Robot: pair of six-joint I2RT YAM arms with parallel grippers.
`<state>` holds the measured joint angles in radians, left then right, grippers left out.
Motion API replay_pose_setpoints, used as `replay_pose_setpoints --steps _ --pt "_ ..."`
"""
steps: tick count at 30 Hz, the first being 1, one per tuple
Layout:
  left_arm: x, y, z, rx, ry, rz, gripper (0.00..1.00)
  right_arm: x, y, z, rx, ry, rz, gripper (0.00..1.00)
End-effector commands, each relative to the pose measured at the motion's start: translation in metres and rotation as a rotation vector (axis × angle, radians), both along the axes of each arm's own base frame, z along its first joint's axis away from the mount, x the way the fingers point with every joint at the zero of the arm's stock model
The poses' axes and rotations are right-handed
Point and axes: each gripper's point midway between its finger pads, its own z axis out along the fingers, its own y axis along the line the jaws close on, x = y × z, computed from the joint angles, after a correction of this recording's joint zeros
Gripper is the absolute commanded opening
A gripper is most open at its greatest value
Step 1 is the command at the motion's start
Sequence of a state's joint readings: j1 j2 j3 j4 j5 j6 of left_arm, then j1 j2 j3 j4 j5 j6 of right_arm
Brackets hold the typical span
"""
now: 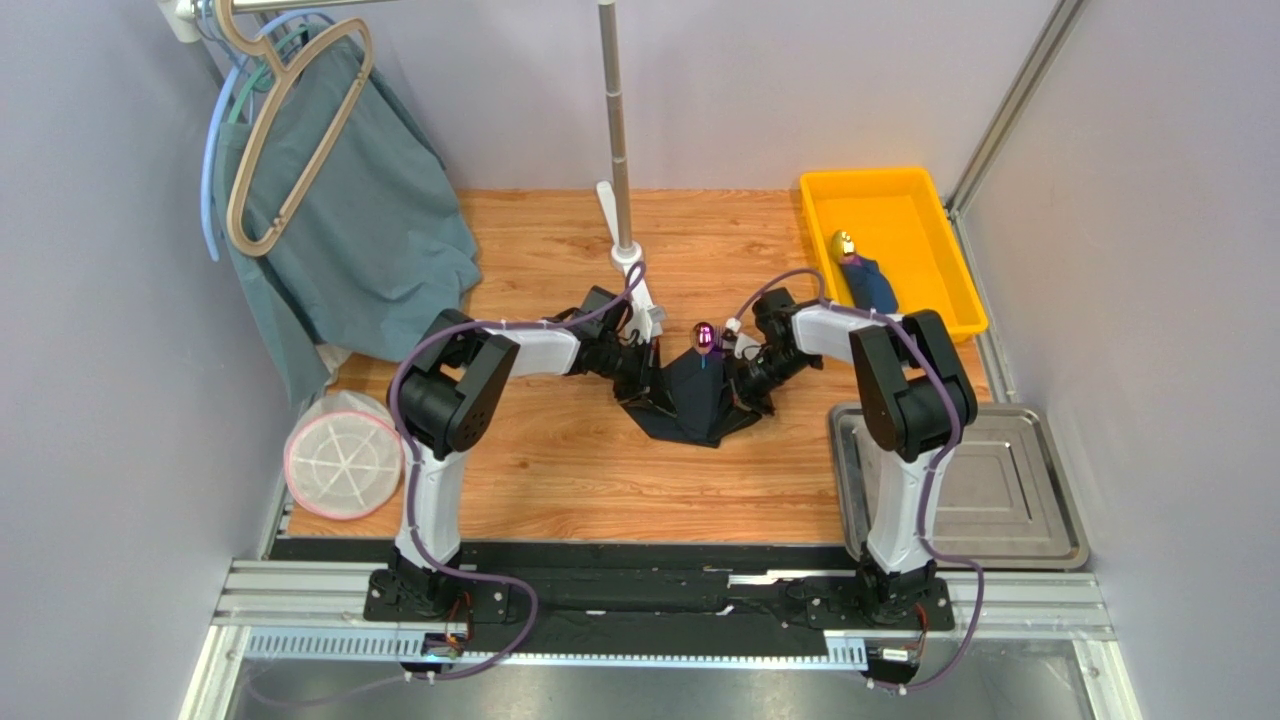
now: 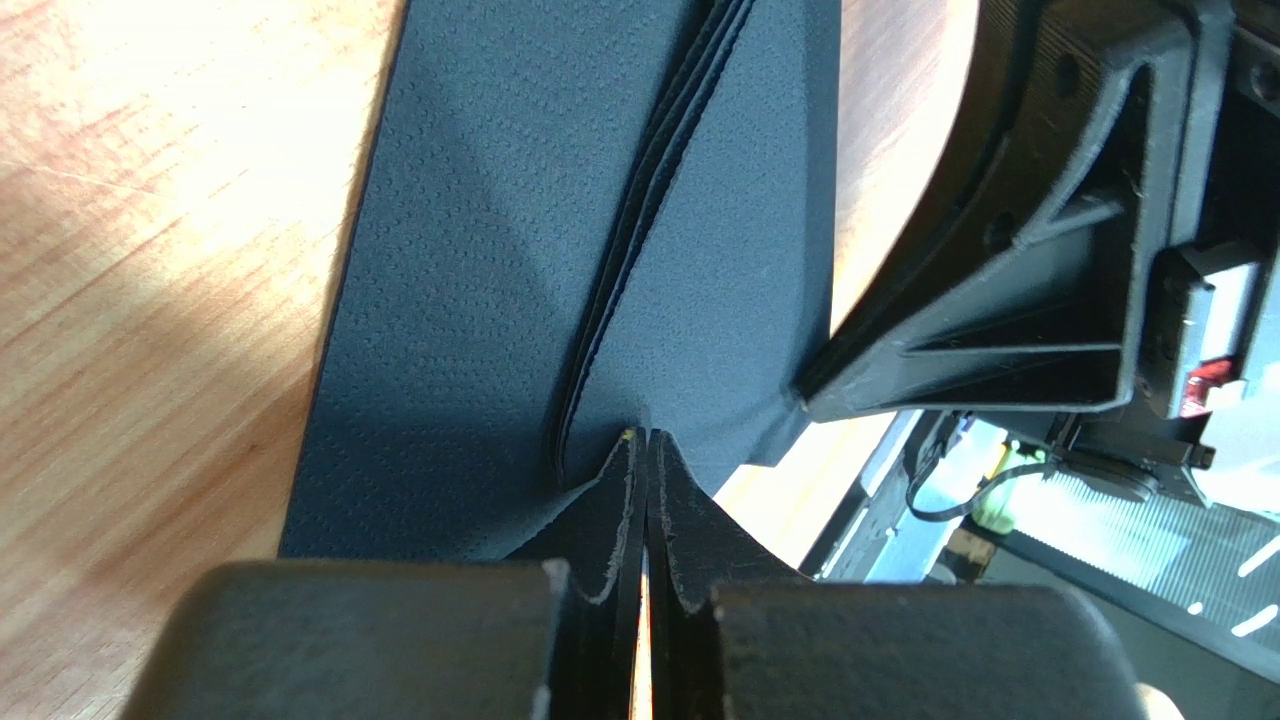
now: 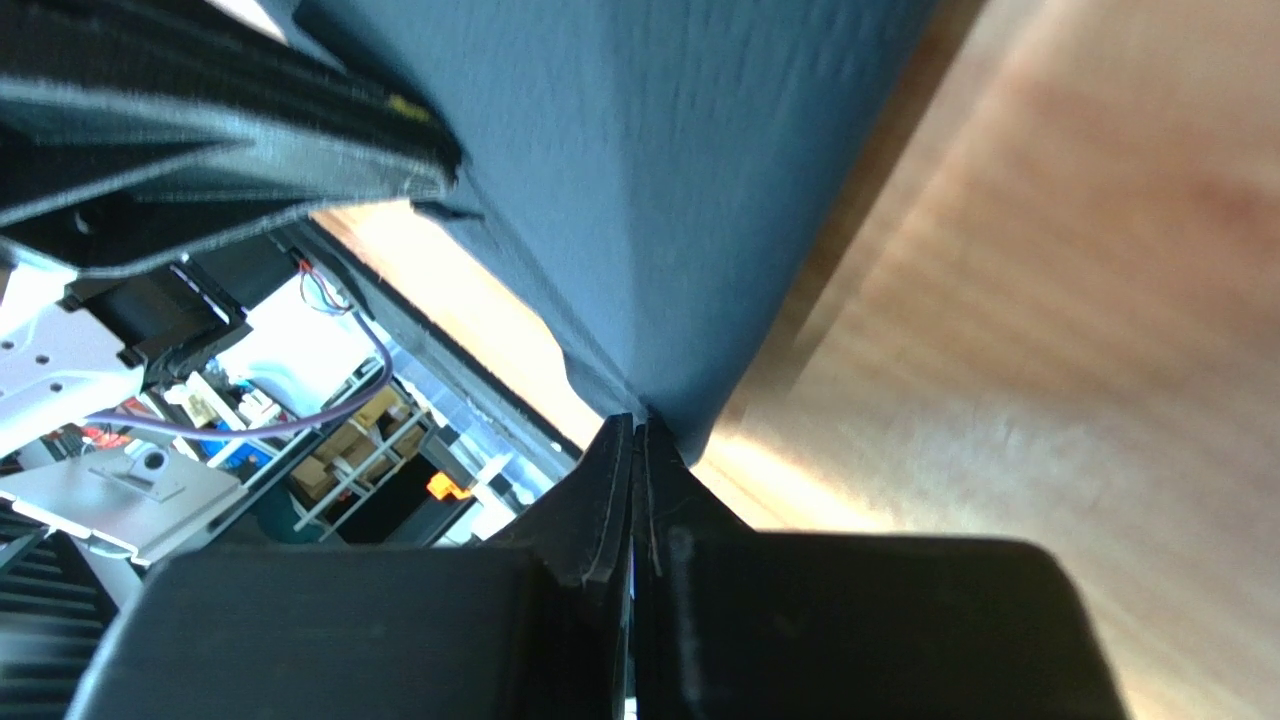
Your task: Place the utensils on the paper napkin and roll it up
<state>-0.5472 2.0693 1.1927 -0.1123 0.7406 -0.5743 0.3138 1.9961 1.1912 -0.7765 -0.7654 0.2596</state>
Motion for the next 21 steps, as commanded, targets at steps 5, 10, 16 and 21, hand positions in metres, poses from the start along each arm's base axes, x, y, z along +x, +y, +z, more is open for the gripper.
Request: replay_pose_setpoints --steps 5,10,16,21 --pt "0.000 0.020 -0.031 0.121 -0.004 0.031 0.00 -0.004 -0.003 0.019 0.009 -0.051 0.043 0.00" --pt "0.001 0.020 -0.030 0.120 -0.007 0.030 0.00 -0.004 -0.009 -0.001 -0.056 -0.029 0.046 0.00" --pt "-0.001 0.021 -0.032 0.125 0.001 0.030 0.00 0.000 -0.014 -0.005 -0.102 -0.037 0.054 0.00" --pt "-0.002 0.021 -0.031 0.123 0.003 0.028 0.00 0.011 -0.004 0.030 -0.013 -0.083 0.065 0.00"
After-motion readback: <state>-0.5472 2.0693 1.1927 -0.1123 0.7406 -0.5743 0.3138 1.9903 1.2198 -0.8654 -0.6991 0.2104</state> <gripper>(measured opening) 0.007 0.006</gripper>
